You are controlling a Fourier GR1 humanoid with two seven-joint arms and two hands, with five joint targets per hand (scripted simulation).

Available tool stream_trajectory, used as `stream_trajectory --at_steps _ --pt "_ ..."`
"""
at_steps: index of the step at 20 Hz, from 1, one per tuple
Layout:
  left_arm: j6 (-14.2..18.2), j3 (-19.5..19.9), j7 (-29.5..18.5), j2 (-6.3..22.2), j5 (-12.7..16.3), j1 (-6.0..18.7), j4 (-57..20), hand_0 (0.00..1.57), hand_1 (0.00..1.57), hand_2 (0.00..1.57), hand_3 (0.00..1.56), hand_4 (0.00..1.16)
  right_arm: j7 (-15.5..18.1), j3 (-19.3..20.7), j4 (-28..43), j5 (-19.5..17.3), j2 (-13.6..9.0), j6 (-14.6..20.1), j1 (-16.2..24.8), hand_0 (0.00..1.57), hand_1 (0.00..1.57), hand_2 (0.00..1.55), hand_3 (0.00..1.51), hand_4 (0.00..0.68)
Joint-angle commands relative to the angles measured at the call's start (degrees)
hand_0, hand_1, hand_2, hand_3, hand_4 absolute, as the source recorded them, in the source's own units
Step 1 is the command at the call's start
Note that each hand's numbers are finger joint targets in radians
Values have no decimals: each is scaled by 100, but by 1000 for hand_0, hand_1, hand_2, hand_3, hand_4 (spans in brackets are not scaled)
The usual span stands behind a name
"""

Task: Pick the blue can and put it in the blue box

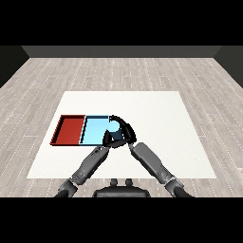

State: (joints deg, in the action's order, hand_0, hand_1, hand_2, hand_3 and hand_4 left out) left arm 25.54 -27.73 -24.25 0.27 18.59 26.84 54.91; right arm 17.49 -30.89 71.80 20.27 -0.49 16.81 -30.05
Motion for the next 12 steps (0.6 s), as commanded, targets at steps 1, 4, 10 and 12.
stream_trajectory --at_steps 1,4,10,12 --pt "70 -37 258 -25 -113 -118 273 1571 1571 1549 1480 1137 -8 163 186 -199 47 -283 322 0 0 0 0 0" --pt "139 -18 11 -26 -98 74 -80 1571 1571 1571 1498 1137 -244 -25 345 -163 48 82 225 0 0 0 0 0" --pt "1 213 -224 -11 -397 -3 -428 1571 1571 1571 1508 1133 -475 419 1137 -111 -388 -420 724 0 0 0 0 0" --pt "372 150 280 -10 -620 -68 174 1571 1571 1571 1500 1131 -525 414 1383 -223 -202 -316 874 0 0 0 0 0"
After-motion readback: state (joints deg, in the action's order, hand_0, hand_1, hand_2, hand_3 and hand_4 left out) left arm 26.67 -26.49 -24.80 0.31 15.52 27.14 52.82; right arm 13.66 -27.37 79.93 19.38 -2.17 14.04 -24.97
